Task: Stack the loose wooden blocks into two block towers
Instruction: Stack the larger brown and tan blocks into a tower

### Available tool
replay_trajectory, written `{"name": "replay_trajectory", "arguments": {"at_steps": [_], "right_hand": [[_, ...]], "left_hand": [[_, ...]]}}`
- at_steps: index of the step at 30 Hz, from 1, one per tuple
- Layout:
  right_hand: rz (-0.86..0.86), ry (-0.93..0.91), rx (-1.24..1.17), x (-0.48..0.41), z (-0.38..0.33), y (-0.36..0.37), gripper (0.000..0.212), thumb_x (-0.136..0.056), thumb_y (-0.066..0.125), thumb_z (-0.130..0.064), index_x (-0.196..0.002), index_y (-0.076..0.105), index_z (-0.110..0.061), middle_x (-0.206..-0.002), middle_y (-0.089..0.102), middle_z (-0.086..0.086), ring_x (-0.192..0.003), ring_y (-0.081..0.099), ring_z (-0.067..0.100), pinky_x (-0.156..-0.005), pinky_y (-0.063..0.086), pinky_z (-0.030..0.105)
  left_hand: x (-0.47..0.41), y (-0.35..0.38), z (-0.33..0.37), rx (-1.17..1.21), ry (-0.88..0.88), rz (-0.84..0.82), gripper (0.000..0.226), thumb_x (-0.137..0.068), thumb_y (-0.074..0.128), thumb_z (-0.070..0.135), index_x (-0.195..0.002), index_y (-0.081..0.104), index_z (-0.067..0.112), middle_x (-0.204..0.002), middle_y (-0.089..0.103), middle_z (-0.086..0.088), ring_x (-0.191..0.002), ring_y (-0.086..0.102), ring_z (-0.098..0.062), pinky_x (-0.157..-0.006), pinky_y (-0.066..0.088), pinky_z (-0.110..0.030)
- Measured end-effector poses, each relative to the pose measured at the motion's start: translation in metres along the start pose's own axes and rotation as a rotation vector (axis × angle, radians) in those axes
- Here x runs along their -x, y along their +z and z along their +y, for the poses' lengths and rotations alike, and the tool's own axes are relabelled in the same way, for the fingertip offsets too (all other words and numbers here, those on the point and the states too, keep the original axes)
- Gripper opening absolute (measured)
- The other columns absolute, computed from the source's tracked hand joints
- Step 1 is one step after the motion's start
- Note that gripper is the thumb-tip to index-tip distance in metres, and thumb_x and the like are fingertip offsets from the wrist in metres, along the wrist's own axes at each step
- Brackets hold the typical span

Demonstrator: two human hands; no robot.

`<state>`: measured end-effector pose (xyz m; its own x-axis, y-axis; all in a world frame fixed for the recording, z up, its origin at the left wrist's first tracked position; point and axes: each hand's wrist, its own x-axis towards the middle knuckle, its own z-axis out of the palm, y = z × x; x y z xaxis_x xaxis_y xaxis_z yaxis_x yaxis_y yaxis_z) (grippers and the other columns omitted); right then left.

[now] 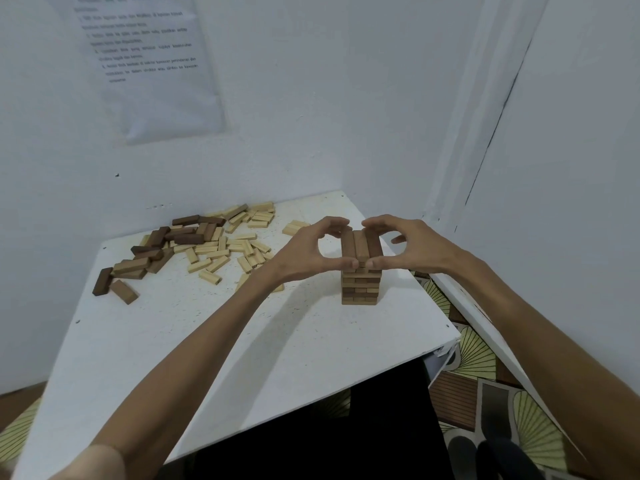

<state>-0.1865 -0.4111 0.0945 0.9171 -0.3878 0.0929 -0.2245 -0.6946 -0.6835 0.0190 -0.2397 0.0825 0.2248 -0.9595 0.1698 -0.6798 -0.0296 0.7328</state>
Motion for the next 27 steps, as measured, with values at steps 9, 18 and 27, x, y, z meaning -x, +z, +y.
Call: {"name": "replay_trajectory", "arguments": {"at_steps": [9,18,27], "right_hand": [[0.063,0.000,-0.127,-0.003,0.005,0.008,0.072,-0.076,0.091,-0.039,-0.140,0.059,-0.031,-0.130,0.064,-0.015,-0.119,0.059,-0.006,-0.091,0.050,0.009],[0.095,-0.016,-0.141,-0.002,0.005,0.011,0.069,-0.078,0.091,-0.034,-0.139,0.060,-0.030,-0.130,0.065,-0.012,-0.120,0.059,-0.002,-0.090,0.054,0.013],[0.116,-0.023,-0.114,0.000,0.001,0.011,0.072,-0.077,0.090,-0.037,-0.141,0.057,-0.031,-0.133,0.064,-0.013,-0.121,0.059,0.001,-0.092,0.055,0.021]], "left_hand": [[-0.004,0.007,0.002,0.085,-0.015,0.015,0.079,-0.072,0.093,0.039,-0.141,0.057,0.024,-0.126,0.067,0.010,-0.122,0.060,0.002,-0.114,0.046,-0.036],[-0.002,0.008,0.005,0.089,-0.003,0.032,0.084,-0.066,0.086,0.056,-0.138,0.059,0.025,-0.127,0.067,0.011,-0.123,0.059,0.004,-0.113,0.046,-0.032],[-0.002,0.007,0.003,0.085,-0.006,0.035,0.083,-0.067,0.091,0.049,-0.139,0.057,0.026,-0.124,0.069,0.011,-0.122,0.061,0.001,-0.113,0.047,-0.036]]}}
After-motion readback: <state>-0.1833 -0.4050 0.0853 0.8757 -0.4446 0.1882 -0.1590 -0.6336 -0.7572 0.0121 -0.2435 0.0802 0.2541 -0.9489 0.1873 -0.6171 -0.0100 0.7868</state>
